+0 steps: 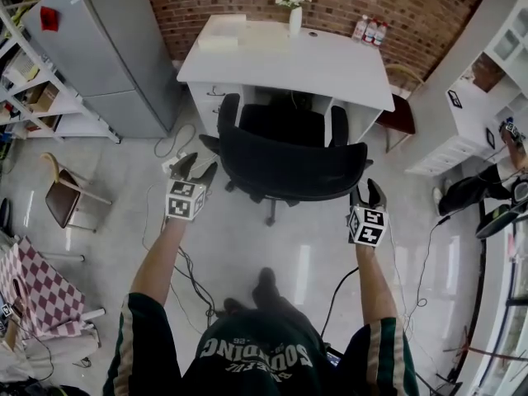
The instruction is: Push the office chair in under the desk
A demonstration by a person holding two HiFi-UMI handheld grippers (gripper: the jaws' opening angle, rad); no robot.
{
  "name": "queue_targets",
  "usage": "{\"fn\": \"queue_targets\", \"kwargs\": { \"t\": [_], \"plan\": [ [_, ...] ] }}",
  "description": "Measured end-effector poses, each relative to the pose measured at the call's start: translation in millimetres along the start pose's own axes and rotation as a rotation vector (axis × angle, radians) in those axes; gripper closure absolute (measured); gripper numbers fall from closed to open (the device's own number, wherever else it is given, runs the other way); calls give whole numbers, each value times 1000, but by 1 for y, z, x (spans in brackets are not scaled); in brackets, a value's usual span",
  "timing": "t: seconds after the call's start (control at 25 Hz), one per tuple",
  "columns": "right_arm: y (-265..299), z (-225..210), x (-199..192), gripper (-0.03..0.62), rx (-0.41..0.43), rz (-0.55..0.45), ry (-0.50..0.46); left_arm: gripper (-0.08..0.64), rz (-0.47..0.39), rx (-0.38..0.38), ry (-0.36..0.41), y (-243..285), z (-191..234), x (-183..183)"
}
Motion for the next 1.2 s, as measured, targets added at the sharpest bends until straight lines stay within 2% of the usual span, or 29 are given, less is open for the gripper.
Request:
{"fn": "queue_targets", "kwargs": {
  "t": [0.16, 0.28, 0.56, 0.68, 0.88, 1.2],
  "plan": [
    [-32, 19, 10, 477, 24, -37, -14, 333, -56, 1, -23, -31, -12, 6],
    [-60, 35, 17, 508, 32, -66, -27, 388, -97, 3, -57, -56, -24, 14],
    [-118, 72, 32, 545, 50, -144, -42, 551, -170, 1, 12, -106, -64, 26],
    [-140, 87, 35, 591, 75, -178, -60, 551, -175, -21, 18, -120, -84, 24],
    [-170, 110, 35, 592, 93, -214, -64, 551, -177, -56, 25, -142, -106, 20],
    [-189, 133, 27, 592, 122, -204, -86, 551, -185, -72, 28, -169, -118, 13]
  ]
}}
Point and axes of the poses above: the fingertips, and each gripper's own axes: y forward along the fingers, z to its left, x out of its top, the point moved 4 cm from there along -y, backward along the fingers, and after that the axes turned 3 degrees about z, right-handed, at the moved point
